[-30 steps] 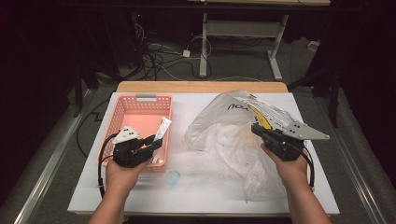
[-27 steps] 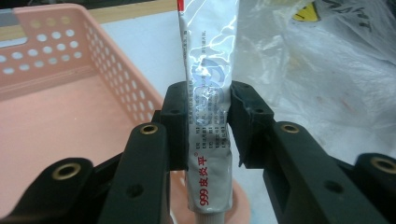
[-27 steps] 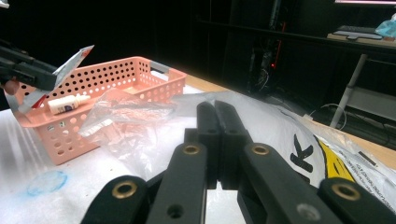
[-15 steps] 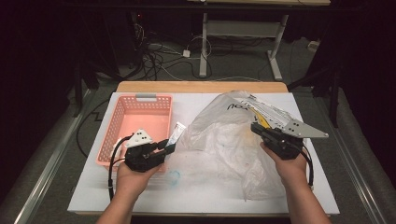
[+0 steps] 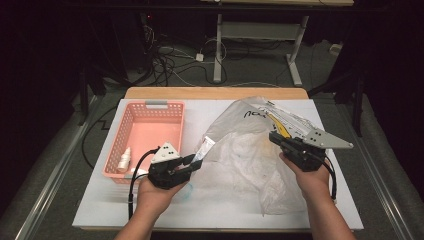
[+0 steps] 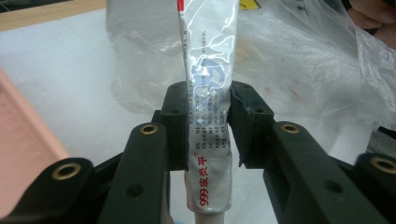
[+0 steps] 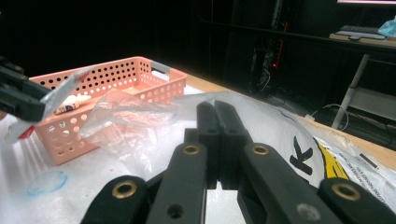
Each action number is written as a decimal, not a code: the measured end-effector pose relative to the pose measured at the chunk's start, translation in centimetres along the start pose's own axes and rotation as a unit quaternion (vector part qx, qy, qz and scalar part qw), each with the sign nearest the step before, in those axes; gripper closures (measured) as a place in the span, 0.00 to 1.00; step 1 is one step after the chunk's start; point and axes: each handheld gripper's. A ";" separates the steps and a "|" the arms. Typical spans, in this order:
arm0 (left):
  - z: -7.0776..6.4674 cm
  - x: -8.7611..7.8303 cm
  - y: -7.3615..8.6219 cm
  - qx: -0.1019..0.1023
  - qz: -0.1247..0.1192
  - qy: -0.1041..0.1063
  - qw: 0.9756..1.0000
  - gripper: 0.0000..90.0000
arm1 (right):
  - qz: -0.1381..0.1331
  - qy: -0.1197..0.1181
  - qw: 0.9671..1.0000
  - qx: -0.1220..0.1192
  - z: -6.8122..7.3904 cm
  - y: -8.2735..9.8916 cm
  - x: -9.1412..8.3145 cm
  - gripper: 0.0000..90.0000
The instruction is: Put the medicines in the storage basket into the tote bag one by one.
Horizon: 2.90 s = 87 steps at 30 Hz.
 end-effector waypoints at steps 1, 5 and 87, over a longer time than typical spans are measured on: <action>-0.3 0.1 -0.1 0.002 0.000 0.003 1.000 0.75 | 0.000 -0.001 1.000 0.000 0.0 0.0 0.0 1.00; -1.2 1.2 -0.4 0.012 0.005 0.012 1.000 0.75 | -0.005 0.000 1.000 0.001 0.0 -0.3 0.0 1.00; -4.3 20.3 -1.8 0.043 0.074 -0.042 0.995 0.75 | -0.011 -0.009 1.000 0.005 0.2 -0.3 0.6 1.00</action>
Point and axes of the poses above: each handheld gripper's, and its own axes: x roughly forward along the jaws, y roughly out of its underside, z roughly to its left, and after that the axes turned 14 degrees about -x, right-handed
